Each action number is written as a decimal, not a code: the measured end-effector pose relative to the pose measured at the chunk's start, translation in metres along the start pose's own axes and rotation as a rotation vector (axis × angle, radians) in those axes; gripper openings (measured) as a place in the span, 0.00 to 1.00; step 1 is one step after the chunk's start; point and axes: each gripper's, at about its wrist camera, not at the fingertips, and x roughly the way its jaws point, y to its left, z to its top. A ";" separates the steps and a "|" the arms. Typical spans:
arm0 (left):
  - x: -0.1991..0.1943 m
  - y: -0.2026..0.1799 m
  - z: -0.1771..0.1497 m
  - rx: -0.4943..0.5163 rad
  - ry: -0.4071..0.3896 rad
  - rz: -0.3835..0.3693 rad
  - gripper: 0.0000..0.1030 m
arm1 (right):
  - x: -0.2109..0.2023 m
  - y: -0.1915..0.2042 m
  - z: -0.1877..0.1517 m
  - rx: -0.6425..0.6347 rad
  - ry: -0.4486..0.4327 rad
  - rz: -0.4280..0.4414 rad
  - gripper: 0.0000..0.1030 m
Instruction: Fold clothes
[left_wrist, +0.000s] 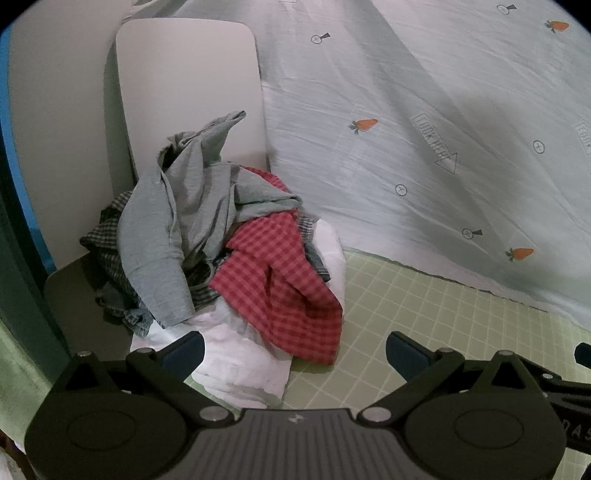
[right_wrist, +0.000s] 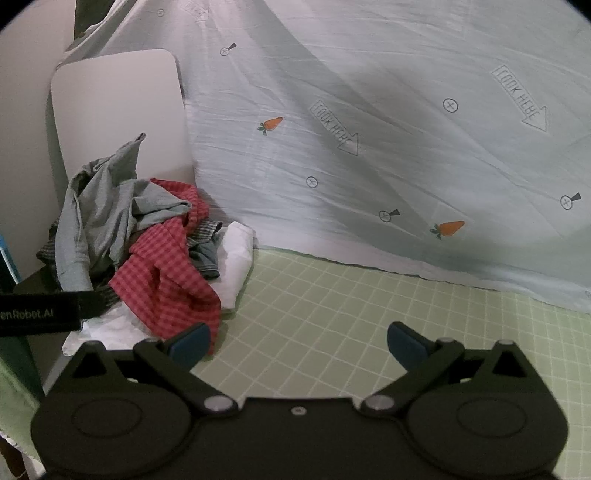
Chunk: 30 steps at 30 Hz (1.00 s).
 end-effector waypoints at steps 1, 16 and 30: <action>0.000 0.000 0.000 0.000 0.000 -0.001 1.00 | 0.000 0.000 0.000 0.000 0.001 -0.001 1.00; 0.005 0.002 0.000 -0.005 0.000 -0.016 1.00 | 0.000 0.002 -0.002 -0.011 0.005 -0.012 1.00; 0.006 0.004 0.000 -0.007 0.004 -0.020 1.00 | 0.000 0.000 -0.002 -0.016 0.005 -0.010 1.00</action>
